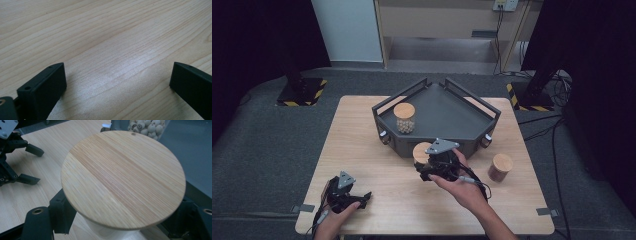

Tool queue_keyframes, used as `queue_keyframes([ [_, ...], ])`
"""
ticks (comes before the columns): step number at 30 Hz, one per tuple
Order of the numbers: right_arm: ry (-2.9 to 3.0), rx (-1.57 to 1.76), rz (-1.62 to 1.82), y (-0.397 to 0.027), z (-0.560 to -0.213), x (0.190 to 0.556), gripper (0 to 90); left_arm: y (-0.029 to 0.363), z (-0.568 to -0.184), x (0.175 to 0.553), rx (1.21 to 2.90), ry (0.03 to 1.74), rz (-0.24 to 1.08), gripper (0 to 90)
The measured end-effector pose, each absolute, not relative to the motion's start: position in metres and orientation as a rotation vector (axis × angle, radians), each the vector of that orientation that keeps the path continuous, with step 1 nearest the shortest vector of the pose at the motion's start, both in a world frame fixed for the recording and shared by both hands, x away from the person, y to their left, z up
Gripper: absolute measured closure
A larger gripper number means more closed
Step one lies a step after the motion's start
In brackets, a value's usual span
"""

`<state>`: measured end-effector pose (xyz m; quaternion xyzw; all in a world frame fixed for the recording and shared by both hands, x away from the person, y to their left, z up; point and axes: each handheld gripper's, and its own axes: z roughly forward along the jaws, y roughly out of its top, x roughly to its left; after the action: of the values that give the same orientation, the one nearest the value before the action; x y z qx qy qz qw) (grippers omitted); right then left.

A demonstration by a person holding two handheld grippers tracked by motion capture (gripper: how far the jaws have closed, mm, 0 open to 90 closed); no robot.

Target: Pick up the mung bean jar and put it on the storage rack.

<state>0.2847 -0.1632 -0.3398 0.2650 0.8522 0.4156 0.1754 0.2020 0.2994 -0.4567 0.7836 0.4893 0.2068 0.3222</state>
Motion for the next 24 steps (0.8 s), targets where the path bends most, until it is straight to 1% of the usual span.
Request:
queue_keyframes([
  [24,2.357,0.806,1.195,-0.175,-0.312,0.301,25.3,0.300,-0.457,0.202,2.057,1.284,0.542,0.0],
])
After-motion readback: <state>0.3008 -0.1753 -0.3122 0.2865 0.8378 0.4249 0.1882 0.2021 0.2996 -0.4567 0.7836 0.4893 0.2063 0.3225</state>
